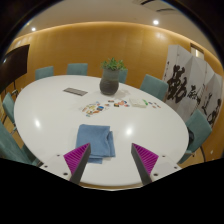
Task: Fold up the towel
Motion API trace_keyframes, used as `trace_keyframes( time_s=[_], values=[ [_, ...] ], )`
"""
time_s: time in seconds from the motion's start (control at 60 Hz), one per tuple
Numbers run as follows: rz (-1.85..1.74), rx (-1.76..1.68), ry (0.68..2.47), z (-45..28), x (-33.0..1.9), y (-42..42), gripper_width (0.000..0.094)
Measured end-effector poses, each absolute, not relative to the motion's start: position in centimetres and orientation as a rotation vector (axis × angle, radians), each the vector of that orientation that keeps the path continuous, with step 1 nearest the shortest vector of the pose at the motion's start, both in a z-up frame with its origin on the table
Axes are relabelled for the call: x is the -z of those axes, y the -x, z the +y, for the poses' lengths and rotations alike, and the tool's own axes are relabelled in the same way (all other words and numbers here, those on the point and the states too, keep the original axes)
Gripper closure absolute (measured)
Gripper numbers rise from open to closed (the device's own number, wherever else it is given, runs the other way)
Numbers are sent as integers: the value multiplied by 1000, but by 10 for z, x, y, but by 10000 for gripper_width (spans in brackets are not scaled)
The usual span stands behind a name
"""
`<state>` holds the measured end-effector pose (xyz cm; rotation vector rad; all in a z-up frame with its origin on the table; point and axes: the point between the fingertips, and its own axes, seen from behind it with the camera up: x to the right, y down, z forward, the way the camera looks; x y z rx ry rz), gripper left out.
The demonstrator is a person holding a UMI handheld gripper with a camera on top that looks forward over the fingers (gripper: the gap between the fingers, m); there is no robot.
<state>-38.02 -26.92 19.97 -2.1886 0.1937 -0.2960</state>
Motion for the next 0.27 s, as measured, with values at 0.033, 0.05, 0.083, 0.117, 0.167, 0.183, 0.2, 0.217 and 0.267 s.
trace_keyframes(
  time_s=[0.033,0.05,0.083,0.117,0.167,0.183,0.2,0.217,0.267],
  values=[
    [190,301,2185,-273,-203,382,65],
    [189,299,2185,-274,-204,383,66],
    [191,297,2182,-276,-207,385,66],
    [190,309,2175,-279,-210,384,67],
    [193,314,2181,-283,-210,385,64],
    [193,313,2180,-283,-211,385,63],
    [193,314,2175,-283,-212,385,66],
    [192,316,2170,-283,-214,385,63],
    [190,311,2163,-283,-216,385,68]
  ],
)
